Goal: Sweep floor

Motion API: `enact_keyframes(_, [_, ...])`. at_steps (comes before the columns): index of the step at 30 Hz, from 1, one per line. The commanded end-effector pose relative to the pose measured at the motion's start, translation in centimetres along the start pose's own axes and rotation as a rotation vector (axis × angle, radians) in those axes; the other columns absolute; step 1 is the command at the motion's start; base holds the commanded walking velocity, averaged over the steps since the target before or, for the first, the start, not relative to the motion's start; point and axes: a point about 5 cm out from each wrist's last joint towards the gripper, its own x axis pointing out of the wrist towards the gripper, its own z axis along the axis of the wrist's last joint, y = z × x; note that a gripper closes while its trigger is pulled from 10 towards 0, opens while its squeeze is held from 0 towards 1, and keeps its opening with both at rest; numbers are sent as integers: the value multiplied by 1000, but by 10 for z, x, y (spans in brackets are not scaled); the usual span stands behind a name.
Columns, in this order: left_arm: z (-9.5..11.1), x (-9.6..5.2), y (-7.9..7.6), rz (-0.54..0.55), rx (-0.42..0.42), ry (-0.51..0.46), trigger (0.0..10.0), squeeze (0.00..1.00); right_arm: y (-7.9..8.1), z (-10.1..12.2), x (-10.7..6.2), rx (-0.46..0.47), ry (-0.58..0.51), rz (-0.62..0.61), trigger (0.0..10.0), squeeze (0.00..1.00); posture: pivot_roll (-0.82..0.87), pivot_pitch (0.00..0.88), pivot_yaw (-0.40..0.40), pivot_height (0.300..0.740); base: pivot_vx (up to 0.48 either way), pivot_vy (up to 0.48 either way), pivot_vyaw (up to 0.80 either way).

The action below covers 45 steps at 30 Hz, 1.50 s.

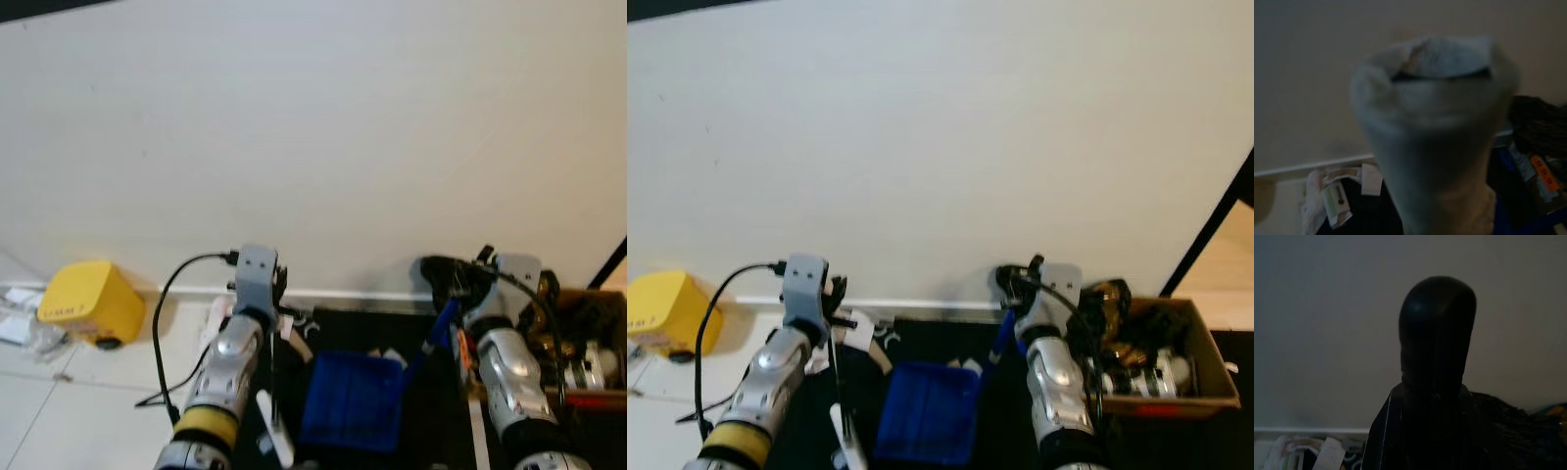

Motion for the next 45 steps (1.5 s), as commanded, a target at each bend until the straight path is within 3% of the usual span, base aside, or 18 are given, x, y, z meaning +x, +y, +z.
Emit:
enact_keyframes(1, [2, -1, 5, 15, 19, -7, 10000, 0, 6, 5, 2, 12, -26, 19, 10000, 0, 77, 18, 85, 740, 0, 382, 0])
enact_keyframes(21, [1, -1, 5, 18, 16, -7, 10000, 0, 6, 4, 1, 10, -25, 17, 10000, 0, 76, 23, 85, 740, 0, 366, 0])
enact_keyframes(37, [4, 0, 6, -3, 23, -20, 10000, 0, 1, 5, 1, -23, -24, 12, 10000, 0, 78, 24, 86, 740, 0, 0, 0])
enact_keyframes(40, [7, 1, 6, -39, 21, -29, 10000, 0, -11, 9, 2, -137, -35, 24, 10000, 0, 80, 28, 88, 740, 0, 0, 0])
enact_keyframes(45, [6, 1, 4, -109, 17, -30, 10000, 0, -19, 10, 0, -212, -31, 32, 10000, 0, 79, 39, 91, 740, 0, 0, 0])
